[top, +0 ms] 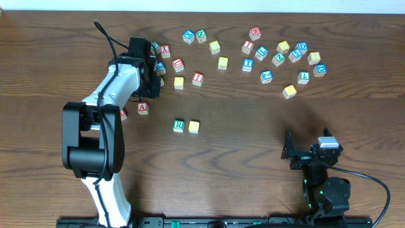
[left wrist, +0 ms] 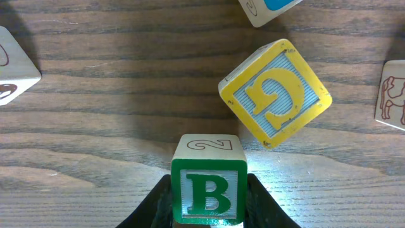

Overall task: Spell out ROBOT
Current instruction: 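Lift the green B block up out of the cluster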

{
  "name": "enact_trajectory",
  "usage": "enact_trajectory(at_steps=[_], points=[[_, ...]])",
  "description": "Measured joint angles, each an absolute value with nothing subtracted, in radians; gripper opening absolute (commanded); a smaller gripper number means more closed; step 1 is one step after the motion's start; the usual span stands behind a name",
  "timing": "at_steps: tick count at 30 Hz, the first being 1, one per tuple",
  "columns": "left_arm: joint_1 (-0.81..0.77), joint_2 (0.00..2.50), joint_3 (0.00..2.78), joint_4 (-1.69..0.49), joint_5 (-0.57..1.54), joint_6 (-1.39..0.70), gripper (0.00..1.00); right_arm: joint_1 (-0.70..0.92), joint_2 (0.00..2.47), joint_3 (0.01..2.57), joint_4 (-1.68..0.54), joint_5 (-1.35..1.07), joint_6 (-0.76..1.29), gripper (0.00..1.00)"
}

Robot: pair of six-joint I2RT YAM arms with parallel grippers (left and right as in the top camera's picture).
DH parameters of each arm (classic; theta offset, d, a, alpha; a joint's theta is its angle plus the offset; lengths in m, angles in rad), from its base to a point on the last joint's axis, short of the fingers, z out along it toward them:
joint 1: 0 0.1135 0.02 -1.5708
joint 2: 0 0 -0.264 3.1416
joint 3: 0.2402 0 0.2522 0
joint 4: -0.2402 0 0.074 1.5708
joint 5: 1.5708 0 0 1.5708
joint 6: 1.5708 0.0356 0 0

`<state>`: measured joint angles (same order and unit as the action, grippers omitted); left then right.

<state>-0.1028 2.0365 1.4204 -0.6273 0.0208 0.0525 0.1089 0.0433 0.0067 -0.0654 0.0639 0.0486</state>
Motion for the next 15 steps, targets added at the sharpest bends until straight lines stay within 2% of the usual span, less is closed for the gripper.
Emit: enact_trajectory(at_steps=[15], points=[[-0.103, 1.995, 1.420, -0.626, 0.021, 0.052, 0.24, 0.109, 0.043, 0.007, -0.066, 0.064, 0.049, 0.99]])
